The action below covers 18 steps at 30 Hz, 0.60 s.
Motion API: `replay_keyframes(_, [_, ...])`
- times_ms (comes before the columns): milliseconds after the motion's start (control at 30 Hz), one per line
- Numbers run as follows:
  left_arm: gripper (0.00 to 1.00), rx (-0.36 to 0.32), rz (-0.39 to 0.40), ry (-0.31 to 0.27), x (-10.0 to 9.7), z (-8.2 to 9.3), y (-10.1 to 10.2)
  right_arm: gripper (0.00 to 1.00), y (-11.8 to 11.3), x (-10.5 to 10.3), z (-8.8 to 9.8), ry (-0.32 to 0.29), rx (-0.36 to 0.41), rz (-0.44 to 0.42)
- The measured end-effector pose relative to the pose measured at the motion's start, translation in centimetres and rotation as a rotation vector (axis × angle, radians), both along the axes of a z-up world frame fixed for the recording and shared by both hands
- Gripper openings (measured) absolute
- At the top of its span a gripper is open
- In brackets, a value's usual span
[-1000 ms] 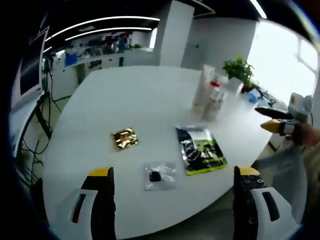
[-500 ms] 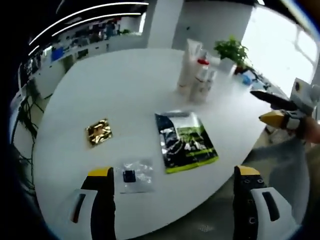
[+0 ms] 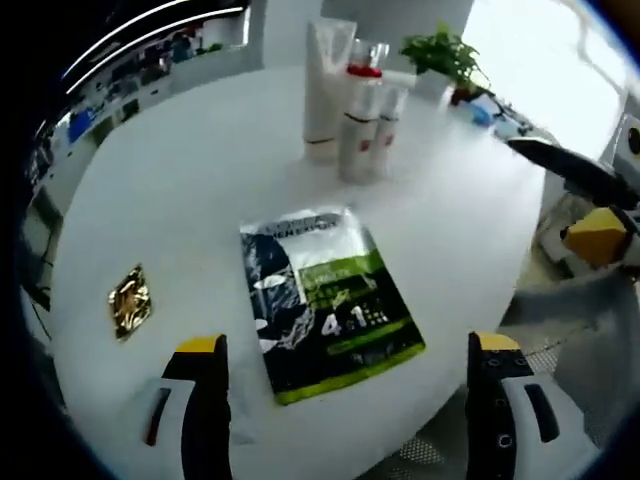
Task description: Arrange the skincare products in the storage area until every visible bottle or jar stands upright without overlapping.
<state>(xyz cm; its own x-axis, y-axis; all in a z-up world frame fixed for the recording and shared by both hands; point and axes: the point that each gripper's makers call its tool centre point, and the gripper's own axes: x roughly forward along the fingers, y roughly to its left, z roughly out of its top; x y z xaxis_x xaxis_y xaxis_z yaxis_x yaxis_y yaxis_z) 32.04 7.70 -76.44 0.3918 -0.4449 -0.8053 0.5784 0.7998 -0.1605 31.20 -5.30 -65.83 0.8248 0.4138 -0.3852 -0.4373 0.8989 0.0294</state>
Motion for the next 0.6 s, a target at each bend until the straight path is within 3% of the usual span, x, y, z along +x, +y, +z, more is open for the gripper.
replay_keyframes(133, [0.97,0.028,0.043,0.008,0.8,-0.8,-0.1,0.85,0.0,0.0,-0.1,-0.001,-0.009,0.002])
replay_keyframes(300, [0.97,0.076,0.042,-0.003,1.6,-1.6,-0.3,0.85,0.0,0.1,-0.1,0.002,-0.008,-0.002])
replay_keyframes(467, [0.97,0.062,0.098,0.02,2.4,-2.2,-0.7,0.85,-0.2,0.1,-0.2,0.005,-0.008,-0.008])
replay_keyframes(500, [0.97,0.066,0.107,-0.004,2.9,-2.0,-0.7,0.84,-0.2,0.1,-0.2,0.005,-0.008,-0.008])
replay_keyframes(600, [0.97,0.064,0.136,0.0,3.3,-2.0,-1.0,0.84,-0.3,0.2,-0.2,0.007,-0.007,-0.015])
